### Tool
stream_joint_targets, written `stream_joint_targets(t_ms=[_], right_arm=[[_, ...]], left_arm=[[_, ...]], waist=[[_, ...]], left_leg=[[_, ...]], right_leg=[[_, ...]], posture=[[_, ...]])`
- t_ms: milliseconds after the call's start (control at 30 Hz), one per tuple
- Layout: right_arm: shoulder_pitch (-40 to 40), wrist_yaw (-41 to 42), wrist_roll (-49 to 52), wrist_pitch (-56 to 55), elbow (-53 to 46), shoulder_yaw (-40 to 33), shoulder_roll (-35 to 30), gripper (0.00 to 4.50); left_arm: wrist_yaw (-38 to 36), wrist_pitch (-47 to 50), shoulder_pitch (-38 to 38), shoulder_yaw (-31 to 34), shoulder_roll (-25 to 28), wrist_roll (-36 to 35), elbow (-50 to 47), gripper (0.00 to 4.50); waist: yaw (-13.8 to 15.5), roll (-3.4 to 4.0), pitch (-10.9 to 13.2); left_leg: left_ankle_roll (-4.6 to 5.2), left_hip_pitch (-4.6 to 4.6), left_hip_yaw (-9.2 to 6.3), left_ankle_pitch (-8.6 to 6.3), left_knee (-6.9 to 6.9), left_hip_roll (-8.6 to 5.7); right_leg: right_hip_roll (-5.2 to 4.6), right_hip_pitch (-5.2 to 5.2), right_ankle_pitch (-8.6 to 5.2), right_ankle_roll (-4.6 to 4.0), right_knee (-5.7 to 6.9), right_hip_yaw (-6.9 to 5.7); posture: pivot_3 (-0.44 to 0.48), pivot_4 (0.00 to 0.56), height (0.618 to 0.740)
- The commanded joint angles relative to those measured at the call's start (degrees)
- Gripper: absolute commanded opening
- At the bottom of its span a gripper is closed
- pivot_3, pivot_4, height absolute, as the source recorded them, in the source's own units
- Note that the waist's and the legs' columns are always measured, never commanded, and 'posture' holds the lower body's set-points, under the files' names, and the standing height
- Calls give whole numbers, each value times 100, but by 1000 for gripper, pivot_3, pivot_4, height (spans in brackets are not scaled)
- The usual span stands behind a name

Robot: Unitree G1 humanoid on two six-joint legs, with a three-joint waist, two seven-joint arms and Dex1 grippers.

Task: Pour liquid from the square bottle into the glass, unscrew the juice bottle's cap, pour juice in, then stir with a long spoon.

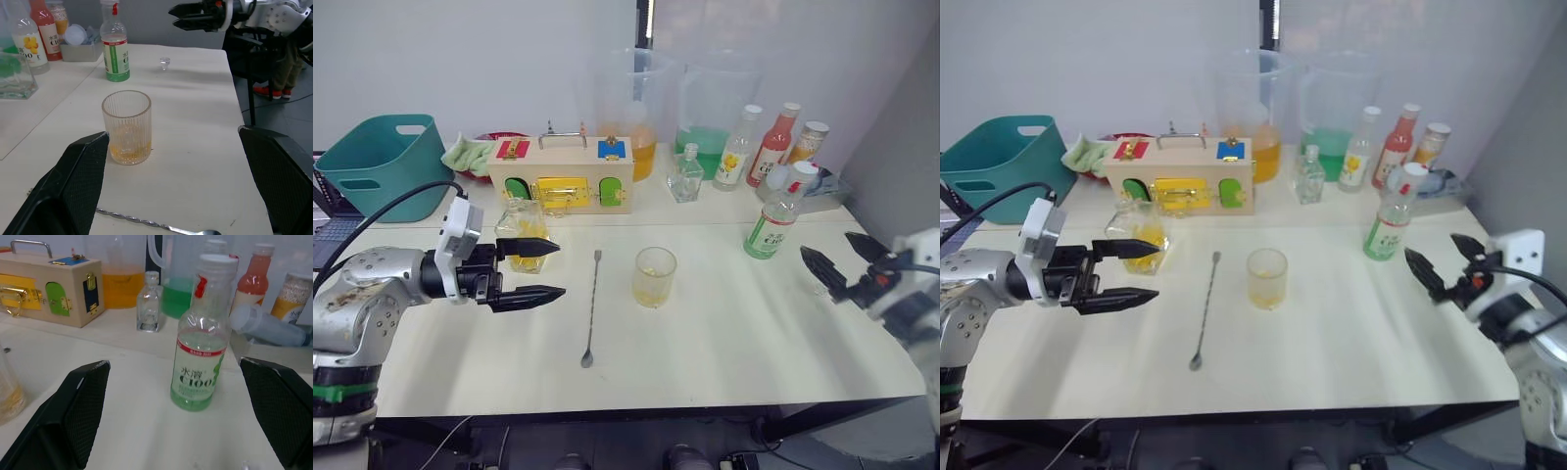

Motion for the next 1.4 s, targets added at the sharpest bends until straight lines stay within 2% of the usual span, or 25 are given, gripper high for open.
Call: stream_joint_targets(t_ms=[33,100,200,367,567,800,933,967,1067,1133,1267,1400], right_arm=[[-708,-237,-486,-204,650,375,-26,4500],[-1177,-288,-688,-293,1143,582,-1,4500],[-2130,-363,-1119,-718,2463,823,-32,4500],[-3213,-185,-1509,-1316,3974,1063,-98,4500],[-4305,404,-1777,-1807,5478,1359,-144,4500],[-5049,709,-2031,-2326,6778,1484,-134,4500],[-5201,932,-2037,-2449,7076,1470,-84,3362],[-5223,987,-2032,-2464,7105,1461,-72,2899],[-5257,1088,-2028,-2492,7159,1432,-58,1933],[-5252,1139,-2010,-2500,7130,1398,-78,1422],[-5128,1288,-1820,-2384,6748,1247,-110,1352],[-4732,1367,-1465,-1772,5640,1068,-117,1352]], left_arm=[[504,139,276,634,17,-307,-550,4463],[691,209,549,887,22,-416,-790,4463],[1149,327,1019,1273,-153,-700,-1260,4463],[1803,531,1148,1646,-294,-1214,-1639,4463],[2017,358,1487,1873,-308,-1170,-1744,4463],[2135,127,1751,1914,-344,-1101,-1855,4463],[2167,65,1870,1883,-343,-1091,-1916,4500],[2166,56,1893,1871,-339,-1086,-1925,4500],[2173,-6,1931,1840,-329,-1097,-1920,4500],[2163,-21,1858,1746,-315,-1105,-1867,4500],[2072,-23,1735,1567,-263,-1094,-1723,4500],[1877,-33,1537,1286,-198,-1014,-1497,4500]], waist=[[14,0,0],[-19,1,1],[-58,2,1],[-38,1,2],[-66,4,4],[-69,5,5],[-63,6,5],[-67,6,6],[-70,8,7],[-68,9,7],[-67,13,10],[-62,29,19]], left_leg=[[0,0,0,0,1,-1],[0,1,6,0,1,-1],[0,1,7,0,-1,-1],[0,0,2,0,-3,0],[0,1,8,0,-7,-1],[0,0,10,0,-10,-1],[0,-1,8,0,-11,-1],[0,-1,8,0,-11,-1],[0,0,9,0,-12,-1],[0,0,8,0,-11,-1],[-1,-1,9,0,-11,-1],[-1,-3,8,0,-15,-1]], right_leg=[[-1,0,0,0,0,0],[-2,-2,0,0,-4,3],[-3,-3,0,0,-4,4],[-1,-4,1,-1,-4,2],[-4,-5,1,-1,-7,3],[-4,-8,1,-1,-9,3],[-4,-8,1,-2,-8,3],[-4,-8,1,-1,-9,3],[-4,-8,1,-2,-8,3],[-4,-8,1,-2,-8,3],[-4,-8,1,-2,-9,3],[-4,-13,1,-1,-5,3]], posture=[[0,150,740],[0,150,740],[0,150,740],[0,150,740],[0,150,740],[0,150,740],[0,150,740],[0,150,740],[0,150,740],[0,150,740],[0,150,740],[0,150,740]])
